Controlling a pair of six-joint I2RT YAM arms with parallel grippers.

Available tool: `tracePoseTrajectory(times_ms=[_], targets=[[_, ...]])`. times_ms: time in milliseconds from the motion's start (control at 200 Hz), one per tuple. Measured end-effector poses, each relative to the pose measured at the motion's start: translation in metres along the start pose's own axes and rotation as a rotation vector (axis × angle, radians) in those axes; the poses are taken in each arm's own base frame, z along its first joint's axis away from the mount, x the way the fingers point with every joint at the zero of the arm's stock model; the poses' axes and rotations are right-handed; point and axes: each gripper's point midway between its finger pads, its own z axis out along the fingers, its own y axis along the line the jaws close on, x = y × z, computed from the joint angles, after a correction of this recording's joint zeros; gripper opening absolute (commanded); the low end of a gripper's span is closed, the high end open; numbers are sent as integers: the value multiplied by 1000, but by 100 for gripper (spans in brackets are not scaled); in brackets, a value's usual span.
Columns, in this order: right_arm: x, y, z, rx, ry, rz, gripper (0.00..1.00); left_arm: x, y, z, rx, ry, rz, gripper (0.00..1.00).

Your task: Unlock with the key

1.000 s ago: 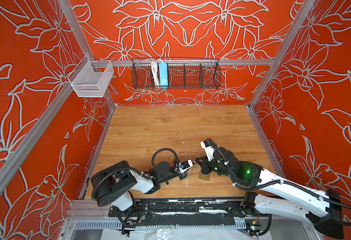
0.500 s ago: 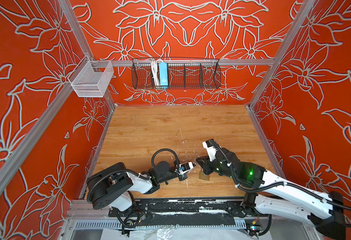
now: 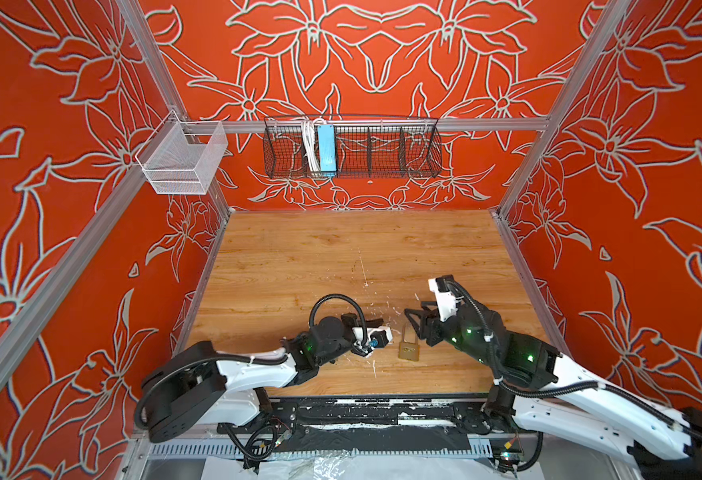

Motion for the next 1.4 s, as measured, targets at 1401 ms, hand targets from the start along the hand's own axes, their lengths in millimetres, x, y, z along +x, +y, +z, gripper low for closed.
tracePoseTrajectory(times_ms=[1401], targets=[[-9, 54, 43, -859, 63, 205, 74, -44, 86, -3, -117, 289, 1202, 0]])
